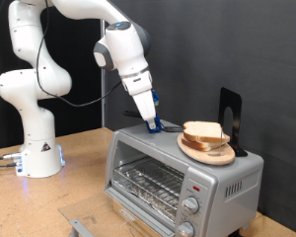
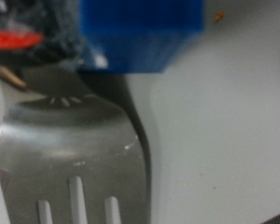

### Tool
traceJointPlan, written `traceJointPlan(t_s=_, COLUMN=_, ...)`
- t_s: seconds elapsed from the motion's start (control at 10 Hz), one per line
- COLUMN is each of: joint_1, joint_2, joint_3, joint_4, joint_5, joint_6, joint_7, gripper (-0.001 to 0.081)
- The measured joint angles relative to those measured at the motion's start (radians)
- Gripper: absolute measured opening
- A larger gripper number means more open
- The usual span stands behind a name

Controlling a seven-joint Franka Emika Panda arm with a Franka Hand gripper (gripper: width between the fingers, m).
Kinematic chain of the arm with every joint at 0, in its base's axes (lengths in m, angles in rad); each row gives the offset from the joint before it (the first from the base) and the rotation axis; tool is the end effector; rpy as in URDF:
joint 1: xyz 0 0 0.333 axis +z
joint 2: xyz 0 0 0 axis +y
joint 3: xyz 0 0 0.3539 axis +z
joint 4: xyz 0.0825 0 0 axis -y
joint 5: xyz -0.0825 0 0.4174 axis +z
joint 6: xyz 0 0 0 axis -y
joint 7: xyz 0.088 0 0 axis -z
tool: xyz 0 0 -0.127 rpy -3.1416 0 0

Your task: Make a piece of toast with the oven

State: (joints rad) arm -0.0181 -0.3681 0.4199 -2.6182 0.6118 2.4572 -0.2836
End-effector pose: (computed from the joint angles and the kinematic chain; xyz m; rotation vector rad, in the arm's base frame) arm 0.4055 0.1747 0.3759 -2.8197 -0.3302 -0.2697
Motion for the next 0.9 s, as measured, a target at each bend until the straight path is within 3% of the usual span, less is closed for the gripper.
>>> traceJointPlan(t_s=0.9, joint_1=0.007, joint_2=0.017, joint_3=0.008, joint_4=0.002, joint_5=0.024, joint_6=0.025, joint_7=-0.011, gripper=0.0809)
